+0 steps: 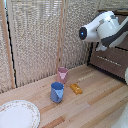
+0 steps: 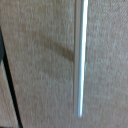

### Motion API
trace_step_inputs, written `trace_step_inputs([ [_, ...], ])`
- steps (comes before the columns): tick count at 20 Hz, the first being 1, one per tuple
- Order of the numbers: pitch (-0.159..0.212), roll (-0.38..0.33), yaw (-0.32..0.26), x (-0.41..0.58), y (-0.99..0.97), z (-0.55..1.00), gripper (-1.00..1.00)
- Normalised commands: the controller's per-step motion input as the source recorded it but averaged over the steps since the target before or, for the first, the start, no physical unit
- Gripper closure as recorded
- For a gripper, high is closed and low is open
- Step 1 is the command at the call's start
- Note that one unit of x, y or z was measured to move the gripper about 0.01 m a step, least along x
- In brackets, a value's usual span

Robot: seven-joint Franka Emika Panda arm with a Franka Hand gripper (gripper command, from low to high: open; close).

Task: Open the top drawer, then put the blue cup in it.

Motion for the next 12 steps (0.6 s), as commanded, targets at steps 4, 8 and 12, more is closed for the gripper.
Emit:
trace_step_inputs([
  [4, 0.012, 0.008, 0.329, -0.016, -0.22, 0.11, -1.0],
  [8, 0.007, 0.017, 0.234, -0.104, -0.45, 0.35, -1.0],
  [12, 0.015, 0.036, 0.114, -0.199, -0.69, 0.48, -1.0],
])
